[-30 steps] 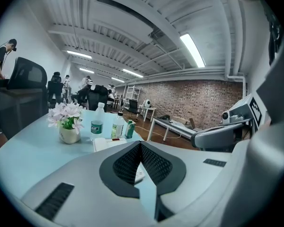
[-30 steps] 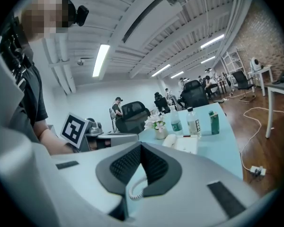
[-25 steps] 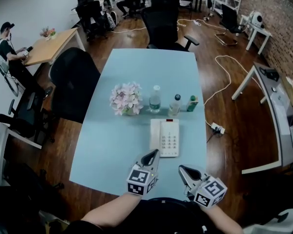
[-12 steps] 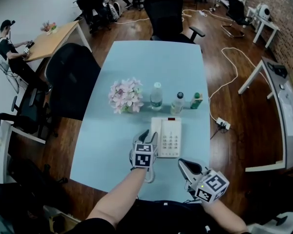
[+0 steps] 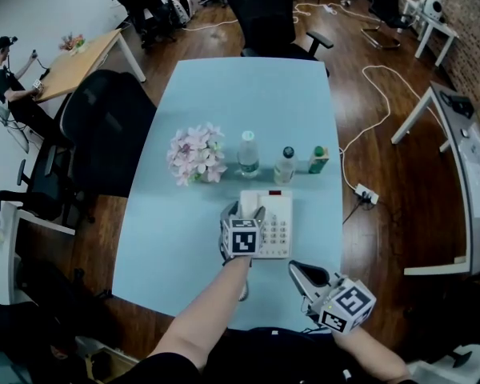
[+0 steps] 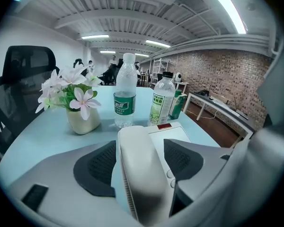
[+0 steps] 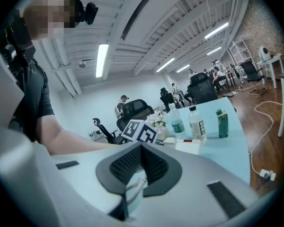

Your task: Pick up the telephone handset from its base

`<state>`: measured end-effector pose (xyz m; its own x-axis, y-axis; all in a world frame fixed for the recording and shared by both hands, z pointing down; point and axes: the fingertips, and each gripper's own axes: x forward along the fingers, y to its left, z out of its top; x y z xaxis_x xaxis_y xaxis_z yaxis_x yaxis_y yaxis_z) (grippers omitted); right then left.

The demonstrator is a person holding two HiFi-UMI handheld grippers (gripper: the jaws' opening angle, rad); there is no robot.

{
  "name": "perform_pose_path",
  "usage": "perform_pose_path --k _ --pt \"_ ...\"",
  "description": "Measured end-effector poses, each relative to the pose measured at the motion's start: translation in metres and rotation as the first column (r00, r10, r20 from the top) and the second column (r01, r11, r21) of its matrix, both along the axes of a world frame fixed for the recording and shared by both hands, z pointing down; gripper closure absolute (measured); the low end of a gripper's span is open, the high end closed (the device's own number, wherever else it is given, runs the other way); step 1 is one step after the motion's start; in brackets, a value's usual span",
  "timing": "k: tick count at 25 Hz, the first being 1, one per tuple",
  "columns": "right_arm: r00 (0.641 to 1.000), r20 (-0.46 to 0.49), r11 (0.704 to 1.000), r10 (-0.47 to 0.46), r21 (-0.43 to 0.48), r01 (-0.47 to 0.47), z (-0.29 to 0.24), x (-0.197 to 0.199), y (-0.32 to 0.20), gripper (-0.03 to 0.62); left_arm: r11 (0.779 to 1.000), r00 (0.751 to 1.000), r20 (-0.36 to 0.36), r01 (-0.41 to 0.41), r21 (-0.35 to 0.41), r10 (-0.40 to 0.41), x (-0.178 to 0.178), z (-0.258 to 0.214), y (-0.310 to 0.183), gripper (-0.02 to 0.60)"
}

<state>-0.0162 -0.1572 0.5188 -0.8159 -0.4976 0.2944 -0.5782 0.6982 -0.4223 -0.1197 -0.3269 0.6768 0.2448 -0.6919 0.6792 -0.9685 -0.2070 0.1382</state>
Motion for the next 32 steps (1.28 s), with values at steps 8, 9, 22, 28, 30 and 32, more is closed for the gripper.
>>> perform_pose_path --k 8,9,22,28,30,32 --pt "1.000 0.014 1.000 0.017 -0.014 -0.017 0.005 0.006 -0.012 0.579 0.999 1.000 0.016 -0.011 -0.042 0.011 0.001 0.020 -0.006 0.270" --pt "1.000 0.012 1.000 0.020 -0.017 -0.020 0.007 0.008 -0.013 0.579 0.999 1.000 0.015 -0.014 -0.040 0.015 0.001 0.019 -0.006 0.270" --pt "0.999 0.013 0.999 0.034 -0.008 -0.034 0.004 0.007 -0.014 0.579 0.999 1.000 -0.017 0.012 -0.039 -0.013 -0.001 0.011 -0.003 0.322" --pt "0.999 0.016 0.999 0.042 0.010 -0.042 -0.003 0.009 -0.008 0.579 1.000 1.000 -0.019 0.003 -0.011 -0.003 -0.002 -0.005 0.002 0.330" --pt "0.999 0.014 0.999 0.041 0.018 -0.041 -0.006 0.008 -0.005 0.579 1.000 1.000 -0.027 0.000 -0.004 0.000 -0.002 -0.011 0.004 0.333" --pt "0.999 0.012 0.999 0.041 0.026 -0.041 -0.009 0.008 -0.002 0.579 1.000 0.999 -0.041 -0.007 0.001 0.007 -0.001 -0.017 0.006 0.334"
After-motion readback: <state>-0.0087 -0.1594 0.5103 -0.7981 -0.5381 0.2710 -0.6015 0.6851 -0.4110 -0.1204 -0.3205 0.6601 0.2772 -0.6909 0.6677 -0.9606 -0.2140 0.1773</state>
